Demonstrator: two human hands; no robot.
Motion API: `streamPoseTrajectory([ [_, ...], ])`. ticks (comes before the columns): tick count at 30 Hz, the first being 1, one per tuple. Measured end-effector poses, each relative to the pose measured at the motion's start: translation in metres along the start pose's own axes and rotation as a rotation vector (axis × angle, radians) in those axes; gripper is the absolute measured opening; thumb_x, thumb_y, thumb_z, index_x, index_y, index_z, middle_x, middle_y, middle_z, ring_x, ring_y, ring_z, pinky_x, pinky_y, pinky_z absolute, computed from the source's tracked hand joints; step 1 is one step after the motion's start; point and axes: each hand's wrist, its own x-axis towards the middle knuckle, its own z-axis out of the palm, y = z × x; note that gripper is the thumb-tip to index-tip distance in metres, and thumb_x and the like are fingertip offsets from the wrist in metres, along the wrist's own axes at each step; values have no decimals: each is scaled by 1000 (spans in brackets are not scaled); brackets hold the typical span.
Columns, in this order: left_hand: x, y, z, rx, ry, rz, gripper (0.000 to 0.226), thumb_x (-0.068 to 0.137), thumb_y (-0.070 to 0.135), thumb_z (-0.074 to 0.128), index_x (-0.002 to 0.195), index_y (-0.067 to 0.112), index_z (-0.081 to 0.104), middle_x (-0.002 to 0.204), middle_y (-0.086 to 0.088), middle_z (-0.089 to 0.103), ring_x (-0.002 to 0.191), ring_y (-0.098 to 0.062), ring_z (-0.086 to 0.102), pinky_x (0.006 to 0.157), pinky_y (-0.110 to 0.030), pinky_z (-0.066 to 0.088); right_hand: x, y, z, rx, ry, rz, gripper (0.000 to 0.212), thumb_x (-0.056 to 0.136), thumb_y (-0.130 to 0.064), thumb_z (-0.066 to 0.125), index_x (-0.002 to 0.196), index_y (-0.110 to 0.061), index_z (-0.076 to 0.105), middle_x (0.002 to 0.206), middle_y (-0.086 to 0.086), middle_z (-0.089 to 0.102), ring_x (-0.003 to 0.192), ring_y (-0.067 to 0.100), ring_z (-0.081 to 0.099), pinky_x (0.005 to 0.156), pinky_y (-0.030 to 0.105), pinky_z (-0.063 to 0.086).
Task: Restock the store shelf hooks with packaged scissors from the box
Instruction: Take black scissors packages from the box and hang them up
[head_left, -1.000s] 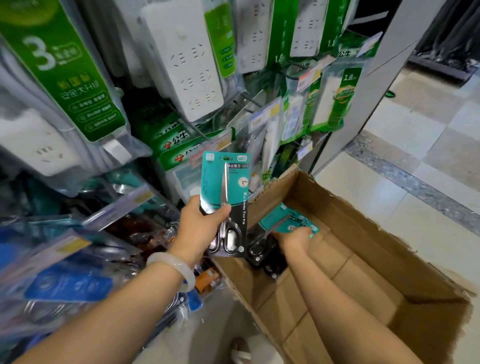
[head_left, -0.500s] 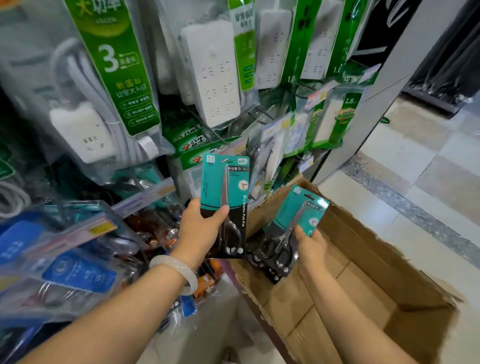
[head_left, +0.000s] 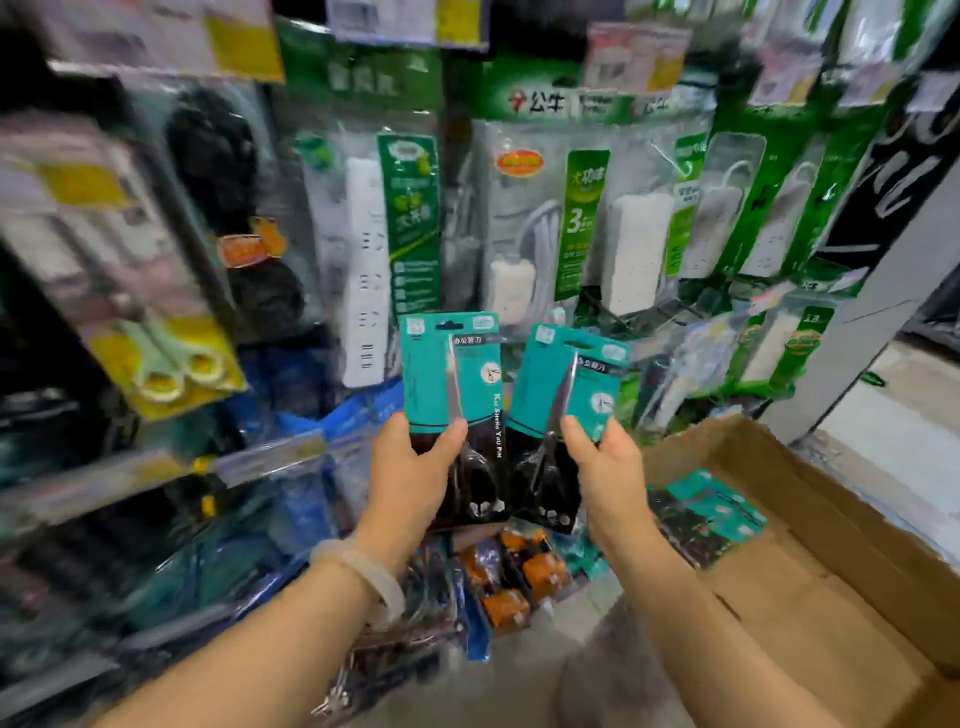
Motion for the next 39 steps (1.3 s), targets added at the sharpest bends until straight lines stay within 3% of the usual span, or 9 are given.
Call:
streamPoseTrajectory([
  [2,-11,0,-57,4,67,13,19,86,16,66,103,9,63,95,2,68,87,-12,64,77,-25,47,-31,-10,46,10,-115,-12,20,93,-3,50,95,-19,62,97,-5,68,85,5,65,81,24,51],
  [6,-34,4,-163,24,207,67,14,86,17,65,99,15,61,90,9,66,82,0,61,69,-15,47,-82,-19,135,27,-303,-16,18,94,-7,51,108,-8,61,109,4,67,100,19,63,93,34,48],
  [12,-67,10,-271,61,437,62,11,87,19,65,84,26,56,83,10,63,77,-6,59,63,-18,43,-132,-34,237,-38,-553,-146,19,94,-4,48,110,-8,58,99,-3,62,84,-3,58,71,5,44],
  [17,-78,19,-316,16,563,42,11,88,18,63,96,18,55,85,14,59,77,1,56,63,-18,42,-149,-50,290,-59,-727,-141,22,97,-11,46,115,-18,56,108,-8,62,97,6,58,78,6,46],
  [21,-79,26,-334,-9,625,49,9,88,18,62,87,23,54,86,10,60,78,-4,57,63,-21,44,-139,-76,323,-78,-730,-151,20,98,-15,45,114,-14,57,117,3,63,100,14,57,83,17,46],
  [25,-77,32,-339,-2,654,50,9,88,18,62,92,20,54,87,9,59,78,-3,56,60,-21,43,-130,-103,340,-101,-777,-268,25,98,-16,44,118,-11,56,105,-6,59,97,8,55,64,-2,39],
  [29,-69,32,-339,3,661,66,12,88,17,63,97,18,54,88,12,59,79,1,55,62,-20,42,-122,-113,355,-20,-716,-263,19,97,-13,45,107,-10,60,100,-1,63,95,13,59,75,16,46],
  [35,-62,25,-337,-4,628,80,14,87,15,63,99,17,56,92,14,61,85,2,57,66,-16,43,-118,-101,357,-45,-726,-243,14,97,-14,43,98,-14,57,97,0,62,90,12,56,74,17,44],
  [39,-56,22,-338,-19,628,73,16,88,15,63,102,15,56,94,14,61,87,-3,58,74,-24,44,-108,-101,373,-115,-618,-214,17,96,-16,45,99,-6,58,105,13,65,91,22,58,77,30,46],
])
